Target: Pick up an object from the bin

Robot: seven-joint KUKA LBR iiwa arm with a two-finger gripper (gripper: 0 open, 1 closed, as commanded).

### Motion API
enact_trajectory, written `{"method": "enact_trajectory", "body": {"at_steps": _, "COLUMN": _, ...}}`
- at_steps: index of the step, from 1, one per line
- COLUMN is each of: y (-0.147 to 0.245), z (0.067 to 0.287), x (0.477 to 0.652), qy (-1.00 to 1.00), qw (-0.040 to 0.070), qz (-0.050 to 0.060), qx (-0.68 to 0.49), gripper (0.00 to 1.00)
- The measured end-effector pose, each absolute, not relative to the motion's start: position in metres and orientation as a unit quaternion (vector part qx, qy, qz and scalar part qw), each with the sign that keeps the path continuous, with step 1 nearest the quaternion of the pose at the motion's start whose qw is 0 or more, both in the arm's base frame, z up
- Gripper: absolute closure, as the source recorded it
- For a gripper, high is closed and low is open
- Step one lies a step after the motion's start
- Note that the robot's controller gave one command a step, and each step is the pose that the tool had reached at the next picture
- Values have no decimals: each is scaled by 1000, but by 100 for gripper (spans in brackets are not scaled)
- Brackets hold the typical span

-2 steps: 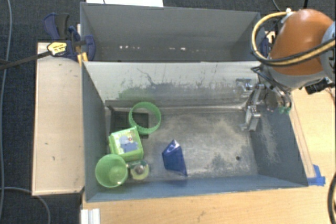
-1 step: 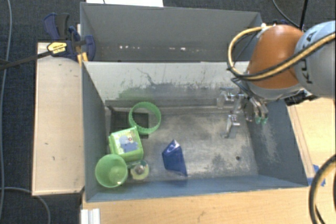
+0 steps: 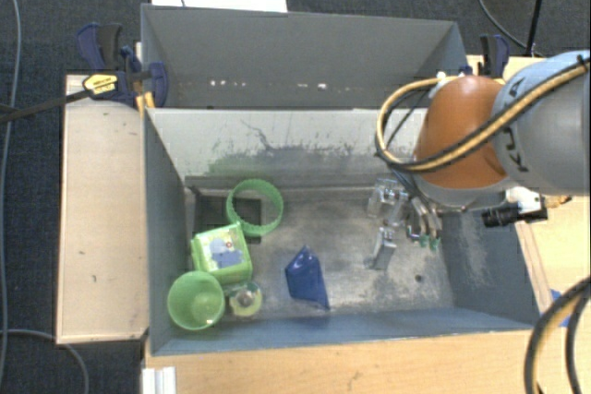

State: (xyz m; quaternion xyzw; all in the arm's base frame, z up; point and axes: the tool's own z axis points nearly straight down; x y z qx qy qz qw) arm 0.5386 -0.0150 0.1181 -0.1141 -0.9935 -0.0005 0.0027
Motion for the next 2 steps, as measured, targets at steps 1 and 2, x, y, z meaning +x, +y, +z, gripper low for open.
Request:
{"method": "enact_trajectory", "body": {"at_steps": 1, "y": 4, "z": 152, "x": 541, "qy": -997, "qw": -3, "qz": 0, "qx": -81, "gripper": 0}}
{"method": "enact_trajectory", "body": {"at_steps": 2, "y": 10, "z": 164, "x": 543, "qy": -999, "qw": -5, "qz": -1, "qx": 49, "gripper": 0}}
